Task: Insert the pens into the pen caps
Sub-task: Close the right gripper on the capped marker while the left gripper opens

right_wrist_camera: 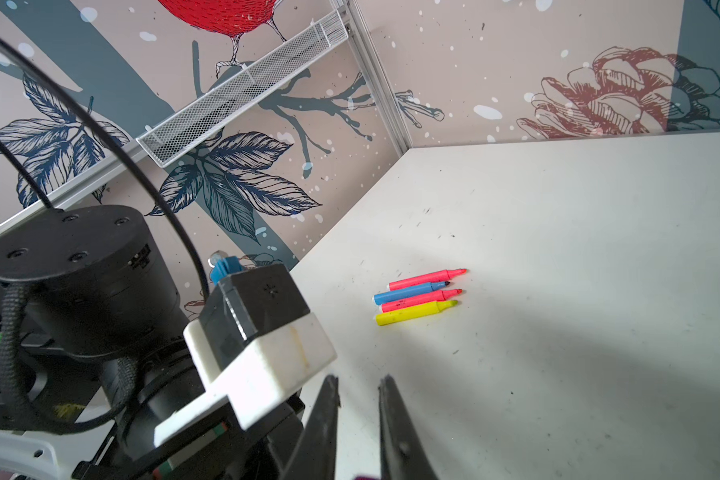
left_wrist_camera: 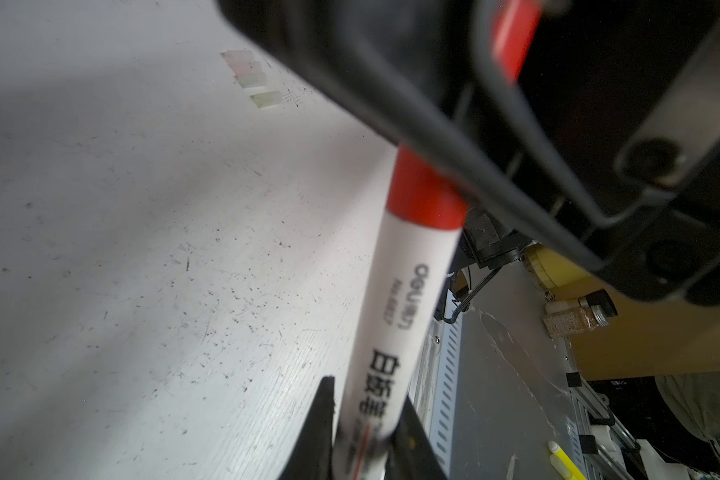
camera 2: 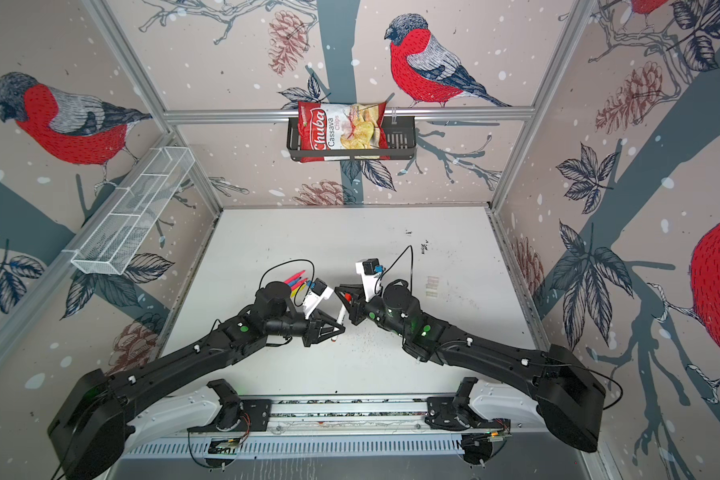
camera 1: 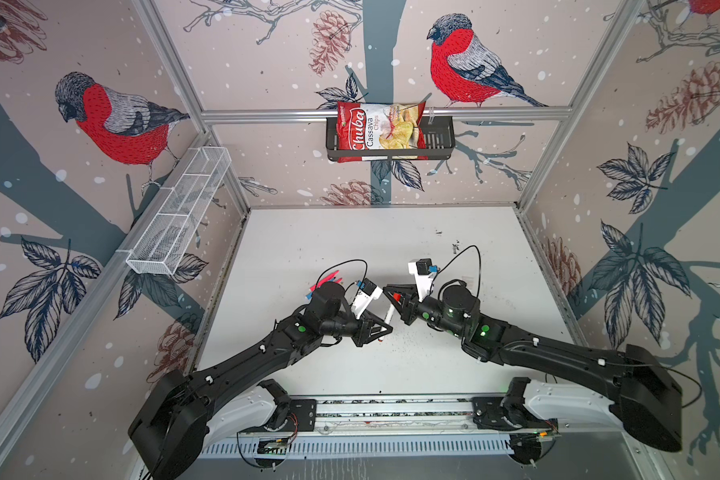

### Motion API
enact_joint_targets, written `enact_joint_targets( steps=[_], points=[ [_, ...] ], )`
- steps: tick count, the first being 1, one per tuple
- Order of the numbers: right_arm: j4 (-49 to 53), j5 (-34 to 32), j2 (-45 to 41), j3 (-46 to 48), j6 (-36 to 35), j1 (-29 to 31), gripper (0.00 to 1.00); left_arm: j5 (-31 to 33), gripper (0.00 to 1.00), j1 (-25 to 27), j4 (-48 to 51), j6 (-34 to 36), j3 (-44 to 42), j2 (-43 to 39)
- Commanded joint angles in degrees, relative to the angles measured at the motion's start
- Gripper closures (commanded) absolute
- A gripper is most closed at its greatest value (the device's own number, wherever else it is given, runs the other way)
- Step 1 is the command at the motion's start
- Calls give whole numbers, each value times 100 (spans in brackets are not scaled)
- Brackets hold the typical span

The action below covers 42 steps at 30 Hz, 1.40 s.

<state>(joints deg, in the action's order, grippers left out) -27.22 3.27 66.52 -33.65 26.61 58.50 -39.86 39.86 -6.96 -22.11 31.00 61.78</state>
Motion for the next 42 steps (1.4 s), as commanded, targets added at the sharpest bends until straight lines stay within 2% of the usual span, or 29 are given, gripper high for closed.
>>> enact_joint_targets(
  steps=[1,13,20,21,24,25,27,30,33,38,42],
  points=[
    [1721,1993,79,148,-92,238,100,1983,100,-213,-5981,-931,102,3],
    [1652,2037,38,174,-38,268,100,1930,100,-227,-5980,-915,108,-10],
    [2190,2213,-307,-562,-303,-228,99,1482,100,-198,-5615,-683,-46,208],
    [2328,2238,-344,-766,-387,-329,91,1427,100,-185,-5547,-657,-89,241],
    [2726,2311,-489,-1376,-609,-620,40,1371,100,-130,-5310,-506,-256,310],
    [2829,2346,-576,-1580,-667,-717,31,1374,100,-111,-5241,-467,-320,317],
    [2936,2230,-801,-1830,-736,-844,21,1384,100,-84,-5209,-444,-437,310],
    [2938,1968,-1163,-1928,-851,-930,13,1445,100,-16,-5072,-329,-507,213],
    [3185,1862,-1272,-2030,-1012,-1001,12,1542,100,55,-4874,-185,-454,104],
    [3323,1616,-1085,-2043,-1128,-998,14,1523,100,154,-4750,-104,-282,132],
    [3264,1554,-826,-2209,-1315,-990,21,1604,100,292,-4570,36,-156,183]
  ],
)
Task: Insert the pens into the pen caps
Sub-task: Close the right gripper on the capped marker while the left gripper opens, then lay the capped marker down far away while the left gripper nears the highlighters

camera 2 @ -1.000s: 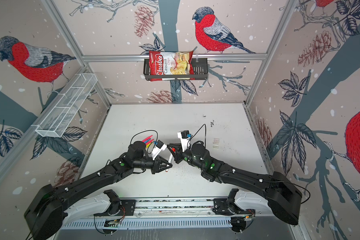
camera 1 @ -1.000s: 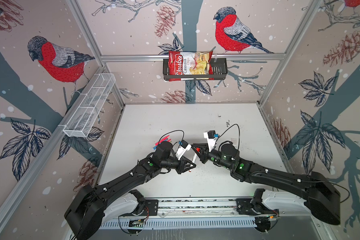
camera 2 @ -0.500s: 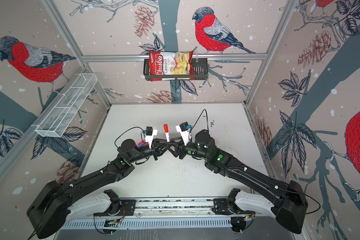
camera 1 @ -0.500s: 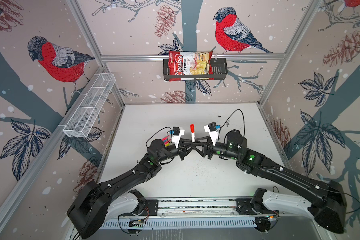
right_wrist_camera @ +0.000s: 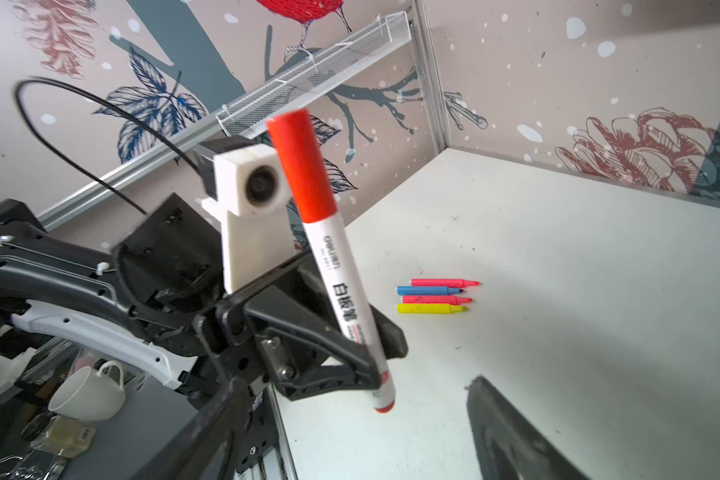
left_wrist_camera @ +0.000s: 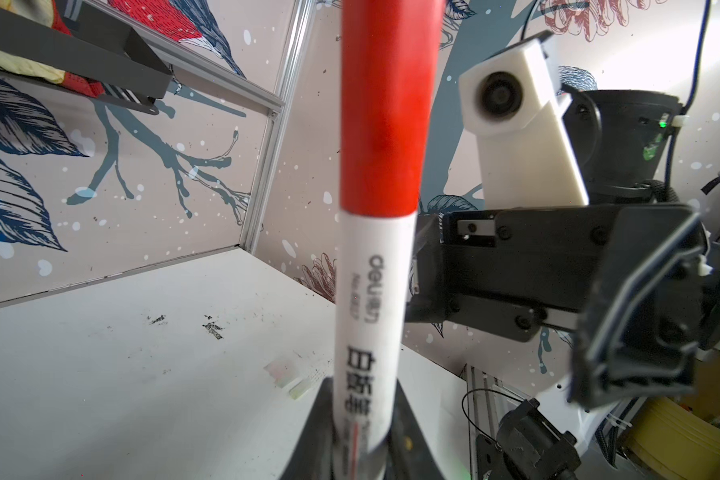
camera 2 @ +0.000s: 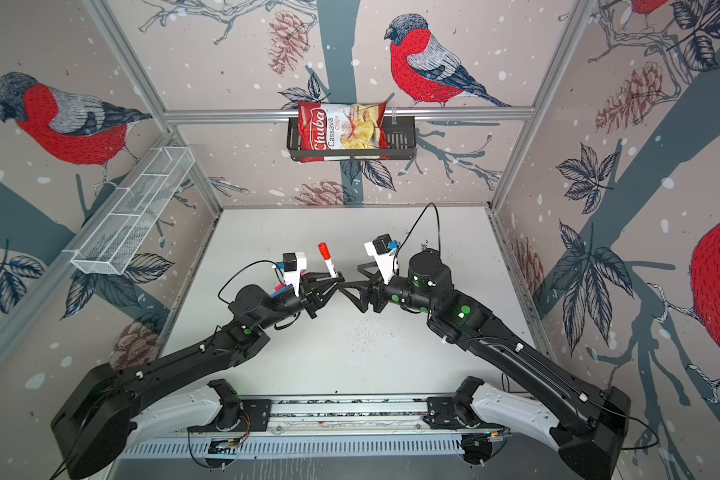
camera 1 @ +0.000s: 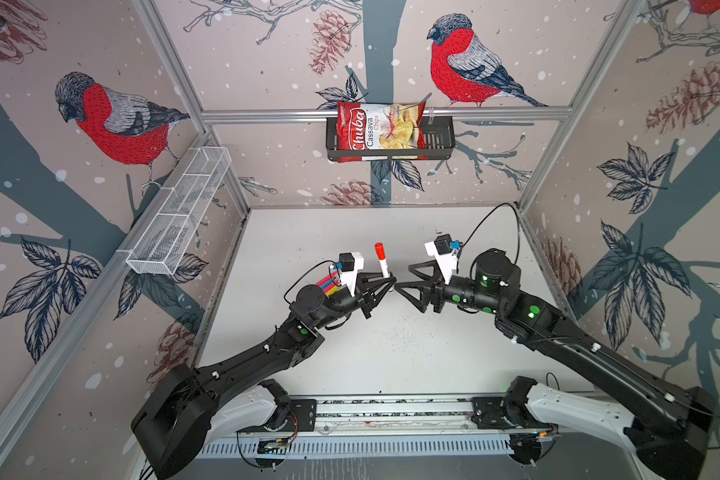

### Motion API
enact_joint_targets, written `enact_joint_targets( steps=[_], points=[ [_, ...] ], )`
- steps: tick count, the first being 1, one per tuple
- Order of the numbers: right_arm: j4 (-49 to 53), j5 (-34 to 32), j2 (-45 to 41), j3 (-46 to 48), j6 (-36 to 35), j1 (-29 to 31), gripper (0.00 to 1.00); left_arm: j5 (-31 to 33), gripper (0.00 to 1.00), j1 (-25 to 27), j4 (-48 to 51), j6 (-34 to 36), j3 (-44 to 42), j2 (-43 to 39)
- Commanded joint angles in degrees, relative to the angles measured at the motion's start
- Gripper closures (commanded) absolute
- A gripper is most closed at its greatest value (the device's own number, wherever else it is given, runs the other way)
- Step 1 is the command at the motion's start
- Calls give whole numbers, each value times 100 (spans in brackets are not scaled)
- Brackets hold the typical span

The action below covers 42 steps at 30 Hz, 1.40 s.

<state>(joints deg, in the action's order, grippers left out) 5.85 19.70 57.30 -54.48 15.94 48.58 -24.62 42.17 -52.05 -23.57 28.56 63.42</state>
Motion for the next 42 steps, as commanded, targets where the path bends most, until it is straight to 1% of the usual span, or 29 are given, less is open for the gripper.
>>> enact_joint_targets(
  steps=[1,5,7,10,11,12,13,14,15,16,18,20,21,22,24,25,26,27,28,31,34,35,37,42],
  points=[
    [-57,-90,157,-178,-293,6,23,95,100,84,-51,185,107,21],
    [25,-113,474,-510,-556,20,35,114,100,156,-21,198,127,56],
    [82,-131,617,-642,-663,29,37,133,100,185,2,198,131,76],
    [175,-133,822,-806,-801,33,47,126,100,221,49,212,147,116],
    [210,-125,877,-842,-838,38,54,130,100,229,77,221,147,126],
    [209,-123,920,-854,-856,44,59,126,100,229,88,223,150,119],
    [203,-109,944,-852,-872,46,62,131,100,230,98,230,149,132],
    [197,-94,965,-854,-880,59,68,133,100,225,114,245,155,136],
    [172,-89,976,-845,-901,63,76,124,100,226,121,243,156,143],
    [153,-106,975,-833,-901,73,79,122,100,229,125,253,162,153],
    [101,-90,976,-793,-889,72,81,63,100,229,147,265,195,208],
    [67,-108,972,-770,-866,73,88,-5,100,226,193,263,244,277],
    [49,-175,976,-764,-844,56,89,12,100,227,235,244,264,306],
    [43,-267,976,-766,-822,39,89,75,95,226,325,226,299,313],
    [59,-533,1013,-789,-708,-80,89,266,50,228,590,262,374,320],
    [87,-659,1036,-807,-630,-174,89,390,38,233,701,273,380,291],
    [124,-773,1089,-838,-526,-346,89,561,14,230,811,294,361,228],
    [182,-797,1156,-869,-417,-572,89,731,3,230,892,313,320,148],
    [228,-801,1217,-888,-315,-783,89,882,2,239,962,326,281,74],
    [290,-740,1423,-880,62,-1510,92,1666,2,231,1442,356,191,-175],
    [323,-570,1989,-922,650,-2303,92,2343,3,223,2060,336,199,-277],
    [299,-360,2216,-954,815,-2594,92,2443,4,230,2189,328,195,-298],
    [361,23,2685,-1148,992,-3038,96,2513,4,225,2313,271,132,-335],
    [885,39,4179,-2152,1226,-3701,99,2649,5,237,2431,142,-24,-546]
  ],
)
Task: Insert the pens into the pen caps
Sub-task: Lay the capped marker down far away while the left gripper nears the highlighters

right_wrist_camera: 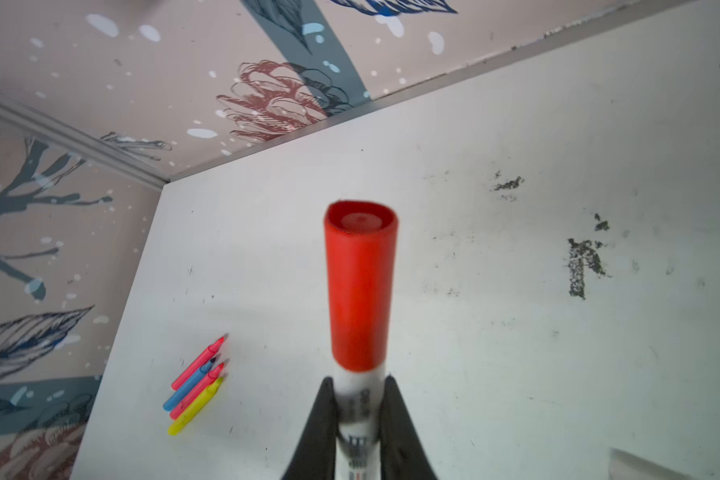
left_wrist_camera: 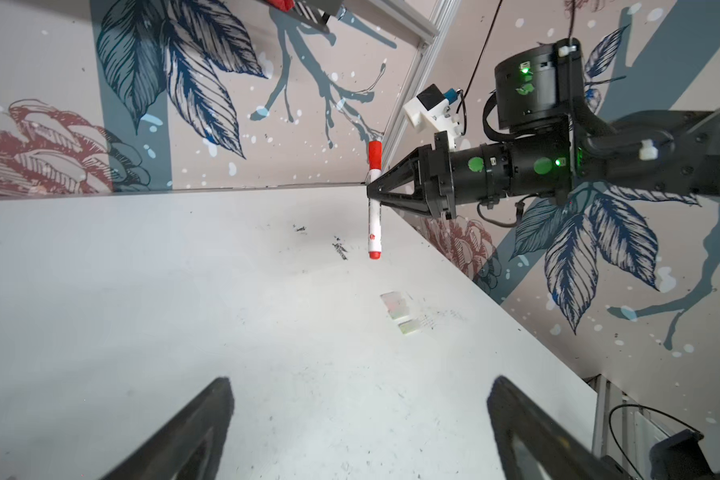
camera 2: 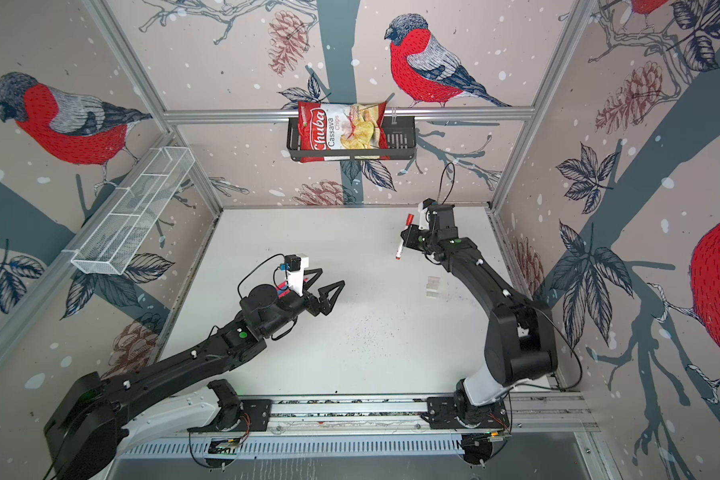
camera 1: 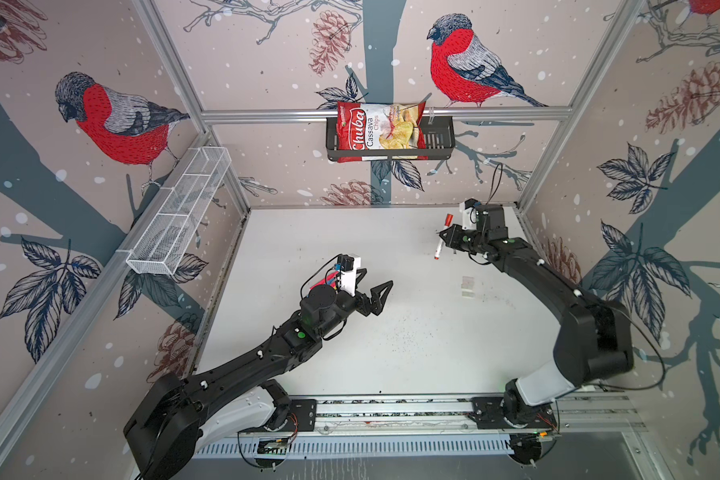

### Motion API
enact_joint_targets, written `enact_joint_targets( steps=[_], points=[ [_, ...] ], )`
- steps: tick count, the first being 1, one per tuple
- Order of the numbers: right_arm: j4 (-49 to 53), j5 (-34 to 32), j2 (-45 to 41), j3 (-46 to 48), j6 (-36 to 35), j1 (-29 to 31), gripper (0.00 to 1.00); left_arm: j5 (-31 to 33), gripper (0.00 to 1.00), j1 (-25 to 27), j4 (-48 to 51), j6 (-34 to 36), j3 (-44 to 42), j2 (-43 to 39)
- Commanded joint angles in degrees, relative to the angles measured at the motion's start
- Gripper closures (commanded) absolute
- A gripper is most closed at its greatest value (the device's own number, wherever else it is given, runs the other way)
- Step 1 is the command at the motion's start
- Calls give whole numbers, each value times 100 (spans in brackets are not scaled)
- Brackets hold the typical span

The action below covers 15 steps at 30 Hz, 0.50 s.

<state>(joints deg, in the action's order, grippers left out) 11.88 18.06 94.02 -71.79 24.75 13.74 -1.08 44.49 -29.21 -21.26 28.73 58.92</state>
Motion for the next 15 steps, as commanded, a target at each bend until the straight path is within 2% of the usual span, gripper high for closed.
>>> enact_joint_targets(
  steps=[1,2,8,15],
  points=[
    [454,146,789,-615,387,-300,99,324,5,7,188,-106,-60,-131],
    [665,93,1099,-936,371,-359,99,372,5,3,257,-120,-70,-183],
    [1875,-1205,2671,-2605,195,-258,97,573,5,6,571,-214,-167,-357],
    [2652,-1991,3526,-3611,-216,-178,93,808,6,-3,1032,-227,-280,-588]
  ],
)
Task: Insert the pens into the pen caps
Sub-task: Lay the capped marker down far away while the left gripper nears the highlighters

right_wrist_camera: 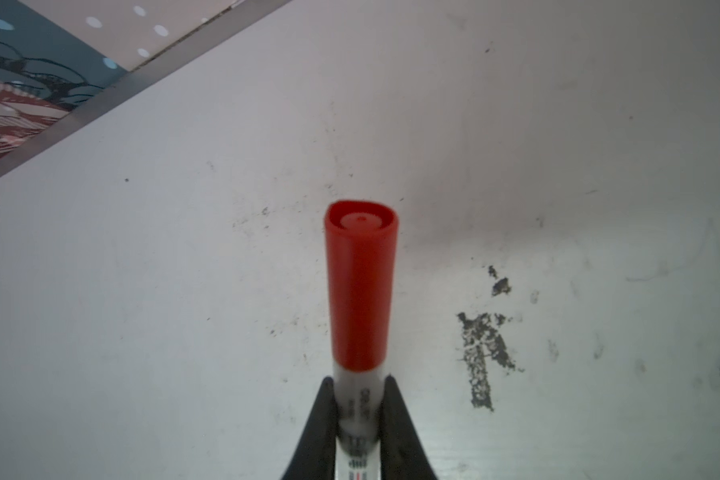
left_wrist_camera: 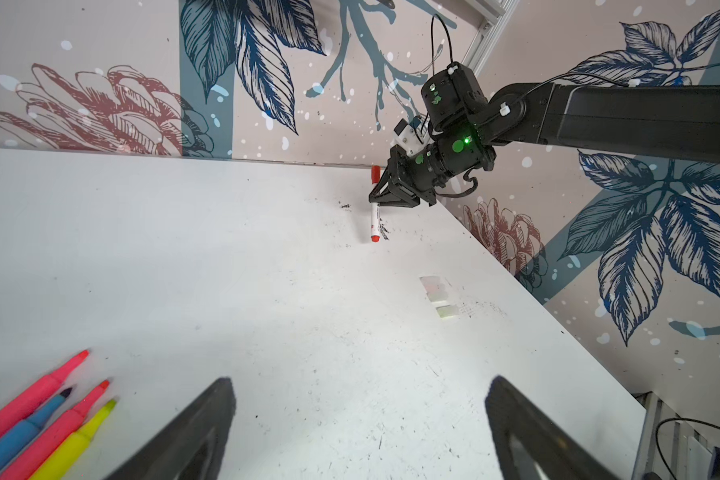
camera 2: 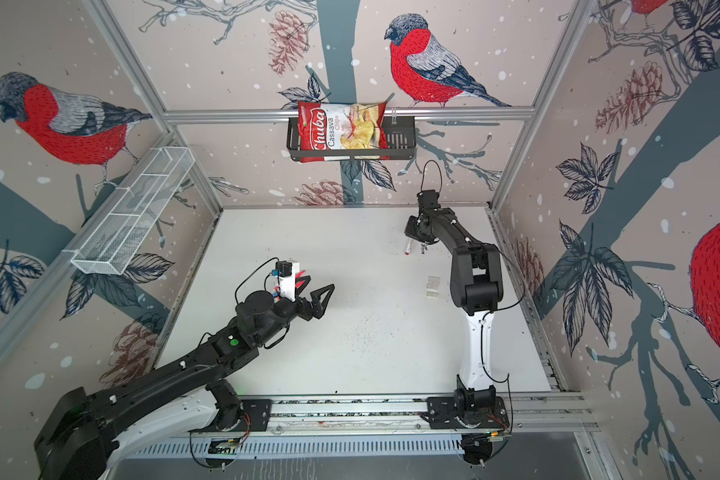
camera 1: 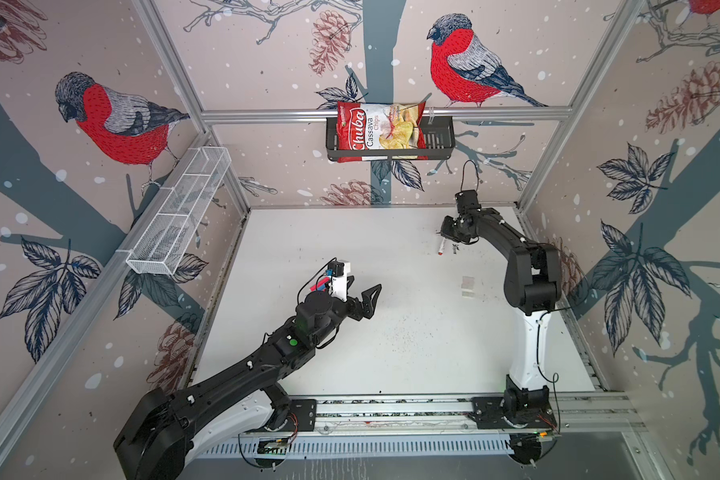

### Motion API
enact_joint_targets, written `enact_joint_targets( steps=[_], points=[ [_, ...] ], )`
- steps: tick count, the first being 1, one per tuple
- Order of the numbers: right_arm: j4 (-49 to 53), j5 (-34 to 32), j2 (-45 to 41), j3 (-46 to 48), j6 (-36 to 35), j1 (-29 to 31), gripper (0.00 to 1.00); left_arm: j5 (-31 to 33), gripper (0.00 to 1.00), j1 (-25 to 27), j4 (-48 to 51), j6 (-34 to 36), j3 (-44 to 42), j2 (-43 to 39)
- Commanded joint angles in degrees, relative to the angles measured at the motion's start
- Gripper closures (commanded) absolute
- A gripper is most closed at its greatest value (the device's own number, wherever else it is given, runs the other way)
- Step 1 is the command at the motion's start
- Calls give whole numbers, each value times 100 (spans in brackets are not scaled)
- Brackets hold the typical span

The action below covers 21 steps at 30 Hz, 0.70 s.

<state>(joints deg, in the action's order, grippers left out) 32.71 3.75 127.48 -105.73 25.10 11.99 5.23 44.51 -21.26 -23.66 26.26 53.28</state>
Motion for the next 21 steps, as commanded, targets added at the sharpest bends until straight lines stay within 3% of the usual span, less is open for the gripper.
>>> enact_joint_targets(
  steps=[1,10,18,21],
  points=[
    [623,-558,246,-277,-303,-4,92,195,6,-20,323,10,-17,16],
    [939,-647,589,-574,-537,14,79,-398,13,-549,673,-478,139,593],
    [921,-674,578,-556,-587,14,61,-286,14,-711,1088,-462,285,615],
    [758,-761,193,-261,-530,48,59,-323,15,-939,1277,-497,391,698]
  ],
)
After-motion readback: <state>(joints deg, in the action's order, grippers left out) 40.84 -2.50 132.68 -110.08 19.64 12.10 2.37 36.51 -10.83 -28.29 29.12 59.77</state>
